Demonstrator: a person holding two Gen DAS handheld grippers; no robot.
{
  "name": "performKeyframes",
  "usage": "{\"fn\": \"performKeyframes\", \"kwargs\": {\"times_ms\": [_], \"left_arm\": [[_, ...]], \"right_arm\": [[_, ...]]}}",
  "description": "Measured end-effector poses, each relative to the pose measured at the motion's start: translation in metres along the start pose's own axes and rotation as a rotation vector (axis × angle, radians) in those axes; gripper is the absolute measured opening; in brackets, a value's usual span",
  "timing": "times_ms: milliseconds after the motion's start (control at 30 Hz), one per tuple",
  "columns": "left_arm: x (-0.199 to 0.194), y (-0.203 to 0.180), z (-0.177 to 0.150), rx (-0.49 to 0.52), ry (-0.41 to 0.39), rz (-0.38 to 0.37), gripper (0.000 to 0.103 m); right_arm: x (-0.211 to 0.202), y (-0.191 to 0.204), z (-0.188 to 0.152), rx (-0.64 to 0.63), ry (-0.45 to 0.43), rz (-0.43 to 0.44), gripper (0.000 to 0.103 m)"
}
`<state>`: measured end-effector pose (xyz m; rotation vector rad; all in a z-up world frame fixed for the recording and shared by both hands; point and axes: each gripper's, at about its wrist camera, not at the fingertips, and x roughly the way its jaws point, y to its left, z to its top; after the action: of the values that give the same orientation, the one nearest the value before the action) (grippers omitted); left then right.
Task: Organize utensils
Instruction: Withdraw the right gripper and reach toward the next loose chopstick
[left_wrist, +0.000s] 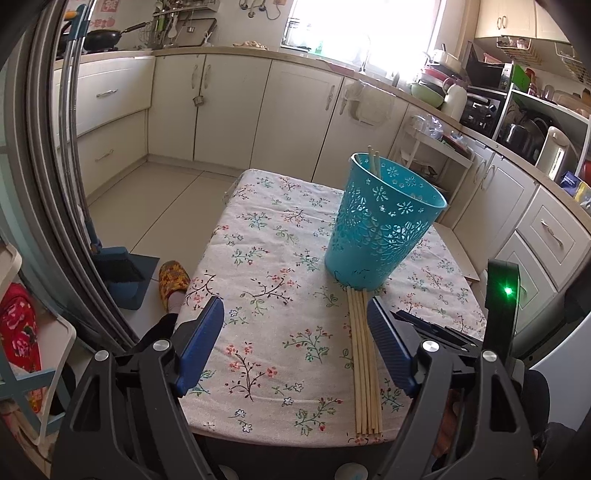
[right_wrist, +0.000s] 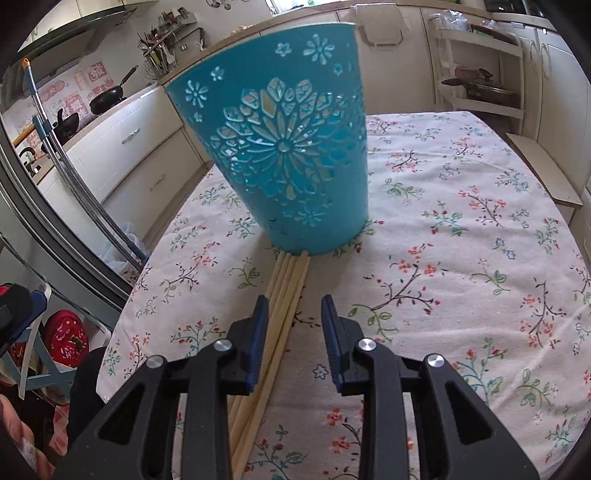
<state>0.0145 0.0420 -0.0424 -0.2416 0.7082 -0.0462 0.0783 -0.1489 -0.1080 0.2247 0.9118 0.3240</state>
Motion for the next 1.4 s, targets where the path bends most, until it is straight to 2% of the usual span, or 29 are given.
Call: {"fn": "performKeyframes", "kwargs": {"times_ms": [300,467,667,800,867,967,1167,1400], "left_arm": [[0.005,0.004,-0.001,-0.018,0.018,0.001,0.076],[0.007,0.003,-0.001,-0.019,0.024,0.001,0.076],[0.009,0.002,-0.002,-0.014,0.032,0.000,0.076],[0.012,0.001,-0.003,-0.009,0.041,-0.001,0.076],[0.017,0.001,-0.004,-0.004,0.055,-0.002,0.077],[0.034,-0.005,-0.006,0.024,0.108,-0.003,0.077],[0.095,-0.032,-0.010,0.109,0.220,-0.002,0.077],[0.143,-0.053,-0.010,0.174,0.270,0.053,0.077]], "right_arm": [[0.012,0.000,0.002,0.008,0.032,-0.060,0.019],[0.019,0.000,0.000,-0.006,0.063,-0.064,0.019],[0.025,0.008,-0.001,-0.057,0.078,-0.066,0.018],[0.023,0.008,-0.002,-0.130,0.092,-0.088,0.009],[0.019,0.002,-0.003,-0.146,0.102,-0.090,0.009],[0.010,-0.011,-0.006,-0.160,0.104,-0.104,0.008],[-0.009,-0.047,-0.015,-0.085,0.078,-0.078,0.008],[-0.011,-0.055,-0.016,-0.052,0.051,-0.049,0.008]]}}
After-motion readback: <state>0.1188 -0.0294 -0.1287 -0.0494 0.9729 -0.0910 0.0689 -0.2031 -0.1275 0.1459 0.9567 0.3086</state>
